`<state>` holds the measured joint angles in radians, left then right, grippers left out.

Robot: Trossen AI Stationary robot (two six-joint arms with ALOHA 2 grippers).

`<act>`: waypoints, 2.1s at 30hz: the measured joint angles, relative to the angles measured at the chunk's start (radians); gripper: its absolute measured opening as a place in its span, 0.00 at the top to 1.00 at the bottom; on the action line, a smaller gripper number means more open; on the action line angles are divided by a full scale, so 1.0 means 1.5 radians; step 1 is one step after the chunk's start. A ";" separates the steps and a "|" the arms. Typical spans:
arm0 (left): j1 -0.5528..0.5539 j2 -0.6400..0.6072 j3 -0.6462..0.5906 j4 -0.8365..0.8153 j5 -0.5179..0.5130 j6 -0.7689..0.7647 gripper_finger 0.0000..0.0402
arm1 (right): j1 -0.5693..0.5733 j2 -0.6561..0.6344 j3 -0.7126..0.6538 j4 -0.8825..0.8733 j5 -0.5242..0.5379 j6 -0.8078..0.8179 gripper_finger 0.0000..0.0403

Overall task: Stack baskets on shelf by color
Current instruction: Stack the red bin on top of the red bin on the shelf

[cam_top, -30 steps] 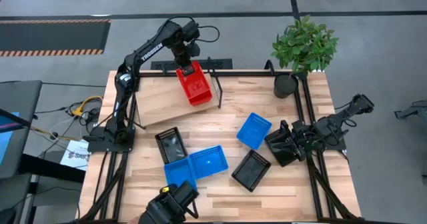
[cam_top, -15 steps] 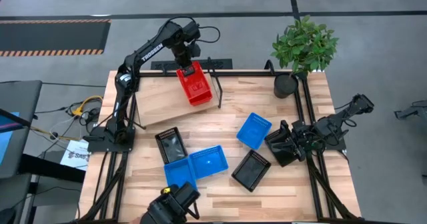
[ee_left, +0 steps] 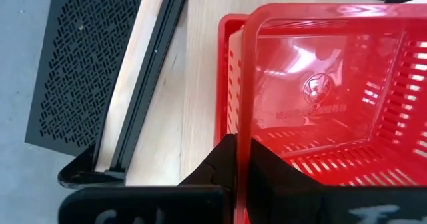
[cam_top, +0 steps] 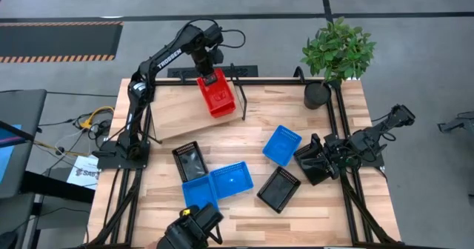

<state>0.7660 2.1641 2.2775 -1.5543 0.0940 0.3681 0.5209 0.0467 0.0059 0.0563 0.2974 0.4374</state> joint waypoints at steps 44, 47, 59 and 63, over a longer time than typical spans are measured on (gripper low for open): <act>-0.002 0.008 0.046 0.027 -0.104 0.042 0.59 | 0.000 0.000 0.000 0.000 0.000 0.000 0.67; -0.002 -0.011 0.046 0.030 -0.088 0.045 0.71 | 0.000 0.000 0.000 0.000 0.000 0.000 0.67; 0.026 -0.011 0.022 0.081 0.099 0.017 1.00 | 0.000 0.000 0.000 0.000 0.000 0.000 0.67; 0.054 -0.012 -0.010 0.098 0.142 0.005 1.00 | 0.000 0.000 0.000 0.000 0.000 0.000 0.67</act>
<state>0.8466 2.1464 2.2629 -1.4068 0.3076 0.3761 0.5209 0.0467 0.0060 0.0563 0.2974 0.4374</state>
